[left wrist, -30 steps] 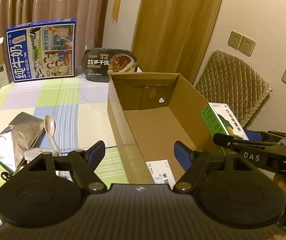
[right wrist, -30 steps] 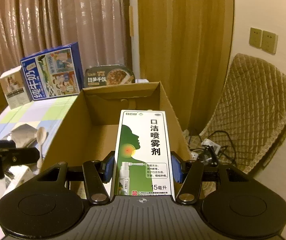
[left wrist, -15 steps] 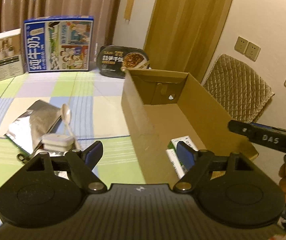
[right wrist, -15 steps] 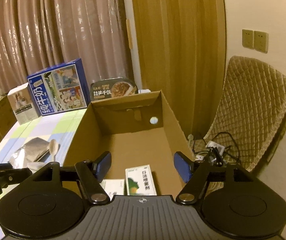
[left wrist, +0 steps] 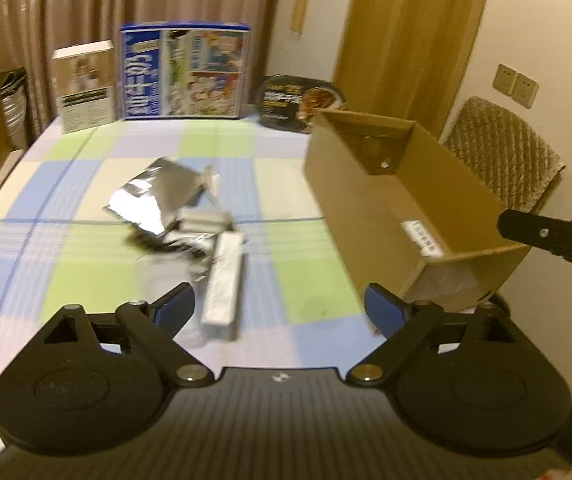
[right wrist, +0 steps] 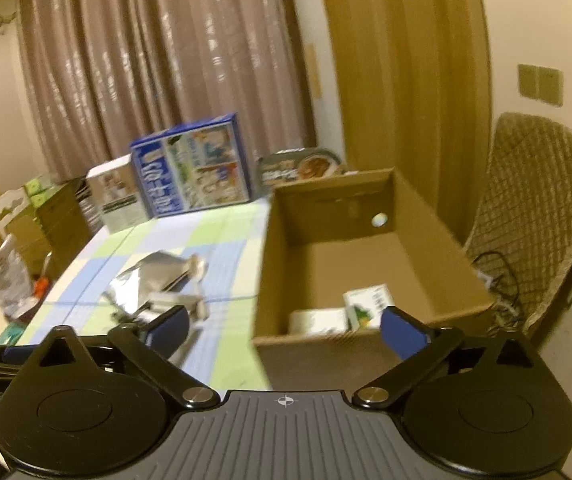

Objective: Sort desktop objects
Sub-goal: 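Move both tools back toward the remaining items on the table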

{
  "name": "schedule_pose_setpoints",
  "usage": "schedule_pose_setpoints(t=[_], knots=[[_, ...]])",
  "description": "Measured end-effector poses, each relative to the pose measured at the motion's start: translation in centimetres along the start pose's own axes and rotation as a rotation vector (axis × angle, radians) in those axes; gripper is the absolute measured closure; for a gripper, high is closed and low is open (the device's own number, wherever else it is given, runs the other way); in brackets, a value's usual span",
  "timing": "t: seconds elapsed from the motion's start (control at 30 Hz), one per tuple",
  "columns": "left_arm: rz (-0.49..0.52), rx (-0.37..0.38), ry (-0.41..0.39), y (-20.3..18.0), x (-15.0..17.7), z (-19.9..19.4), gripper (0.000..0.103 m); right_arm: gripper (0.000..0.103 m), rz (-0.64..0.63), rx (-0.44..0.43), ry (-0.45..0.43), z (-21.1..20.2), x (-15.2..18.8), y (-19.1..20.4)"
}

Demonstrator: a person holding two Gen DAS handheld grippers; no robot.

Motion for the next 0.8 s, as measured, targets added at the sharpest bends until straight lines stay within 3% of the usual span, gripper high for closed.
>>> schedule_pose_setpoints(t=[0.13,0.4,0.8], knots=[[-0.020,-0.055,0.005,2.9,1.8,-2.0,0.004,0.002,-0.021,-0.040,0.046,0.1,1.5,2.6],[-0.080,-0.151,0.006,8.4,4.0,-5.0,0.002,0.002,-0.074,-0.104,0.096,0.8,3.4,6.8],[-0.061,-0.189,0.024,10.9,4.6,-5.1,0.002,0.002,-0.133,-0.125,0.133,3.6,4.9,9.9]])
Point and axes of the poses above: each gripper's, at about its wrist camera, not at the fingertips, and z roughly the way its jaws point, y to its left, x to its underside, the point moved 5 cm from there along z, roughly the way its jaws point, and after that the axes turned 3 degrees about x, right-handed, at the moved point
